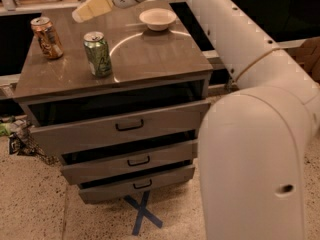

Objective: Place orange can into paper bowl

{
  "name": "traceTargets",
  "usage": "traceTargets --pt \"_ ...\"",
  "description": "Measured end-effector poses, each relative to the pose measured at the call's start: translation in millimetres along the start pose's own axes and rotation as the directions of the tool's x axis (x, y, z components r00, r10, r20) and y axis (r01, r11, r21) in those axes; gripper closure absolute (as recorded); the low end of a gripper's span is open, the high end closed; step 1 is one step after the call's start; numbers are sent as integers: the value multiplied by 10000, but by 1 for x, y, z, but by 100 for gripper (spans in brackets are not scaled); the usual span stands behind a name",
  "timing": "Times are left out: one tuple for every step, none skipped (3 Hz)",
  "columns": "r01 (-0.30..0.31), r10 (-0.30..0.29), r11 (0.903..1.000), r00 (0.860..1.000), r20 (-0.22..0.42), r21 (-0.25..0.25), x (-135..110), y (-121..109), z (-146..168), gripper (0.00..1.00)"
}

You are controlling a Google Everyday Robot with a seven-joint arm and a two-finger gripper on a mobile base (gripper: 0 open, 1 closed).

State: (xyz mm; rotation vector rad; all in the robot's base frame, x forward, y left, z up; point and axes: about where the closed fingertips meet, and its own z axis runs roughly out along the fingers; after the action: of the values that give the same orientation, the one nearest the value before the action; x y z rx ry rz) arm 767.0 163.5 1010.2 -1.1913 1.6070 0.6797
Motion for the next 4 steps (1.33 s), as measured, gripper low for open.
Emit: traceTargets --pt "-33 38 9992 9999 142 -397 -5 -2 44 0" --pt "65 -40 9985 9990 452 -547 4 -12 76 0" --pt "581 -461 9932 9919 1181 -1010 17 -16 103 0" --pt "1341 -1180 9836 9842 1323 -1203 40 -17 131 0"
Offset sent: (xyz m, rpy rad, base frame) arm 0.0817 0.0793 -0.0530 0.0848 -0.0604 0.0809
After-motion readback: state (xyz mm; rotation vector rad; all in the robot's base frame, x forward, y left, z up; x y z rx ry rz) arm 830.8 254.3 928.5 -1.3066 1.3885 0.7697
